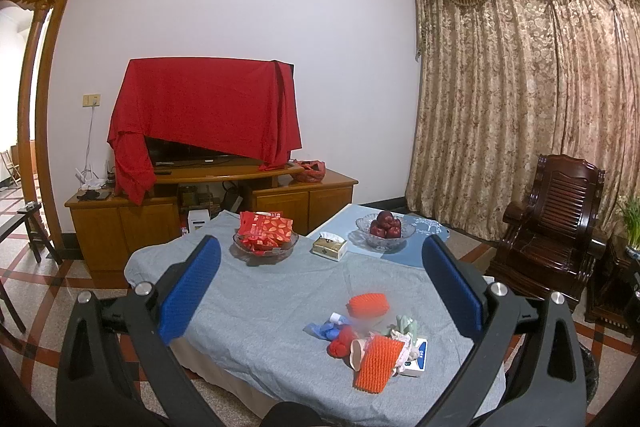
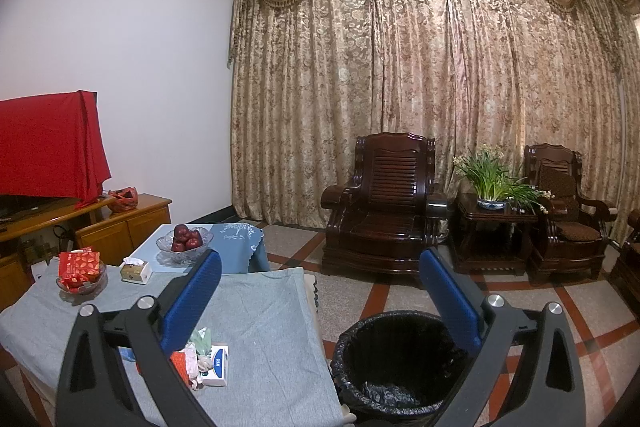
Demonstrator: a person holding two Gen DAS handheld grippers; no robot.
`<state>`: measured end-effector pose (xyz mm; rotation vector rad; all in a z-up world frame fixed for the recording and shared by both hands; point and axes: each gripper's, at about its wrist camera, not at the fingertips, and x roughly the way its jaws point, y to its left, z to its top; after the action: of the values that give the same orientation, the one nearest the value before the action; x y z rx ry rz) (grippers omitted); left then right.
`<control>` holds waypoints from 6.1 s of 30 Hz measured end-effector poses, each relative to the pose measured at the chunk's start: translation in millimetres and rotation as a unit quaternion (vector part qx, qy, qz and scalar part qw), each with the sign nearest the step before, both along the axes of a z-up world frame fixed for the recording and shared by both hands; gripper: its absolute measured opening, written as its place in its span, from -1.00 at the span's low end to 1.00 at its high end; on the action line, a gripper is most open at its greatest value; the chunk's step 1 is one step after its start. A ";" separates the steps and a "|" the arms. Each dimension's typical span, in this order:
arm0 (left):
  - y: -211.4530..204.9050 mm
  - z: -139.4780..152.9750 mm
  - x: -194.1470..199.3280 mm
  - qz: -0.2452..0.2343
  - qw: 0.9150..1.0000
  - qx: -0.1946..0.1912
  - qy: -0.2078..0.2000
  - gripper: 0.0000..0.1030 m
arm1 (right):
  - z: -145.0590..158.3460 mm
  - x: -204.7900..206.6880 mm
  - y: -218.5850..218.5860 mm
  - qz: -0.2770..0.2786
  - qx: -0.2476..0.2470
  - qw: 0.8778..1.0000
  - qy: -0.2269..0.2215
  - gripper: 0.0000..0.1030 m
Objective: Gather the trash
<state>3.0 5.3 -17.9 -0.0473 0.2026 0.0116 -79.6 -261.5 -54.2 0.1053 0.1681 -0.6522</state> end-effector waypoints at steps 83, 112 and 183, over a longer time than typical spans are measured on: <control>-92.0 -338.3 237.3 -0.206 0.924 0.042 0.320 0.26 | -231.0 212.7 -34.2 0.159 0.119 0.949 0.245 0.79; -34.6 -272.0 224.3 -0.167 0.958 0.016 0.232 -0.79 | -244.0 255.0 25.4 0.234 0.115 0.936 0.235 0.33; -104.8 -253.5 192.1 -0.248 0.943 0.032 0.219 -0.77 | -188.9 186.0 -74.4 0.175 0.163 0.956 0.168 -0.96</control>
<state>195.1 -99.5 -271.4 0.0729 0.6559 -0.4799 106.4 -335.9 -243.0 0.2755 0.6095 -0.2786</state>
